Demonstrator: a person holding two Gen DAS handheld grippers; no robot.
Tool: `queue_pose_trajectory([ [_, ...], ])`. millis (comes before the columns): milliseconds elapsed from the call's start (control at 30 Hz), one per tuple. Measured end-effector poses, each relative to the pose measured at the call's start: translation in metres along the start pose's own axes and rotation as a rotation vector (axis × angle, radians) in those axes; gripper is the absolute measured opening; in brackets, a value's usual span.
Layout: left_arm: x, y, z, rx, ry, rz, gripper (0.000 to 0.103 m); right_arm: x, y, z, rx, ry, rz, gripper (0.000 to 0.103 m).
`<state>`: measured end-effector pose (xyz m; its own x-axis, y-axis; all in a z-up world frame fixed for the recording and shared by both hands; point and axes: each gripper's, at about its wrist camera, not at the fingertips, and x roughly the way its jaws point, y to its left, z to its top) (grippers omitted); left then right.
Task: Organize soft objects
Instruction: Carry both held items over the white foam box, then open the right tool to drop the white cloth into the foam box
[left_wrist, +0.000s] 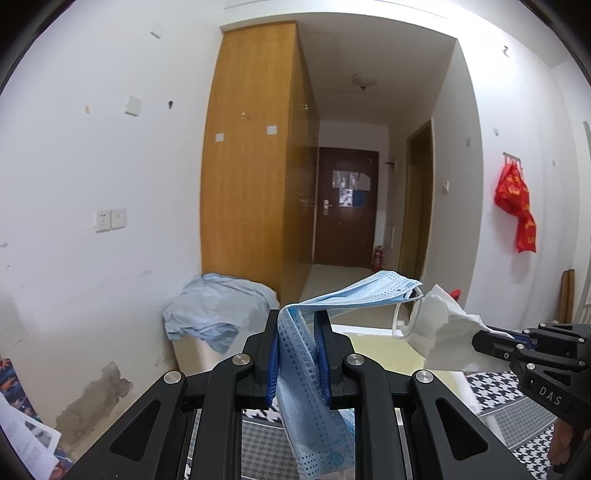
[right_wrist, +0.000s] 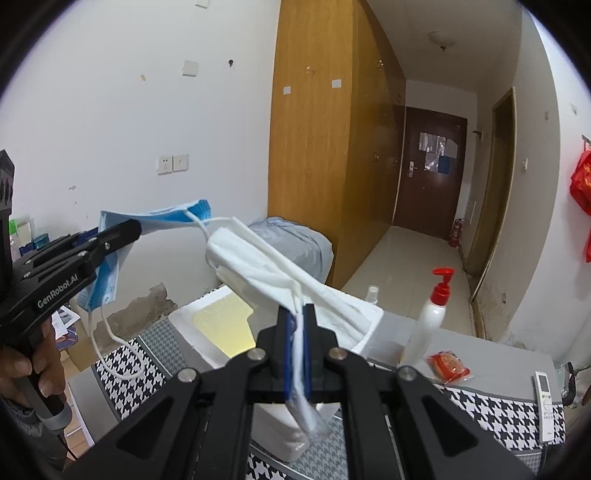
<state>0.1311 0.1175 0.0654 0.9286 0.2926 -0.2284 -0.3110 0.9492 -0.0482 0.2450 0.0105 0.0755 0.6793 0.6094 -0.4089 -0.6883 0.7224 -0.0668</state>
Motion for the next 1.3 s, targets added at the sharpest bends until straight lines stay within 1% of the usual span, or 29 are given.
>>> queue_pose_trajectory([
  [133,0.0,0.008,0.0,-0.009,-0.005,0.026,0.019,0.01,0.005,0.0,-0.007,0.022,0.02,0.008],
  [300,0.0,0.014,-0.002,-0.016,0.0,0.04,0.019,0.024,0.008,0.0,0.008,0.054,0.042,0.008],
  [400,0.002,0.018,-0.002,-0.016,-0.002,0.054,0.019,0.031,0.01,-0.001,0.011,0.071,0.046,0.008],
  [600,0.004,0.022,-0.002,-0.022,0.0,0.058,0.019,0.046,0.012,-0.003,0.012,0.108,0.044,0.008],
  [667,0.005,0.022,-0.002,-0.023,0.001,0.059,0.019,0.051,0.011,-0.003,0.015,0.123,0.044,0.01],
  [767,0.005,0.022,-0.002,-0.026,0.001,0.062,0.019,0.058,0.01,-0.004,0.024,0.145,0.046,0.021],
  [800,0.005,0.022,-0.003,-0.023,0.001,0.061,0.019,0.06,0.009,-0.005,0.025,0.152,0.042,0.033],
  [833,0.005,0.022,-0.002,-0.025,0.0,0.06,0.019,0.061,0.009,-0.005,0.027,0.156,0.046,0.051],
  [867,0.005,0.022,-0.002,-0.026,0.0,0.059,0.019,0.059,0.01,-0.006,0.028,0.145,0.041,0.06],
  [900,0.005,0.022,-0.002,-0.025,0.0,0.059,0.019,0.059,0.01,-0.006,0.028,0.145,0.041,0.076],
  [933,0.005,0.023,-0.002,-0.026,0.001,0.058,0.019,0.058,0.011,-0.006,0.026,0.134,0.036,0.086],
  [1000,0.006,0.022,-0.003,-0.023,0.005,0.057,0.019,0.054,0.013,-0.006,0.014,0.118,0.036,0.089],
  [1300,0.008,0.021,0.001,-0.016,0.01,0.046,0.019,0.046,0.009,-0.008,0.009,0.109,0.039,0.089],
])
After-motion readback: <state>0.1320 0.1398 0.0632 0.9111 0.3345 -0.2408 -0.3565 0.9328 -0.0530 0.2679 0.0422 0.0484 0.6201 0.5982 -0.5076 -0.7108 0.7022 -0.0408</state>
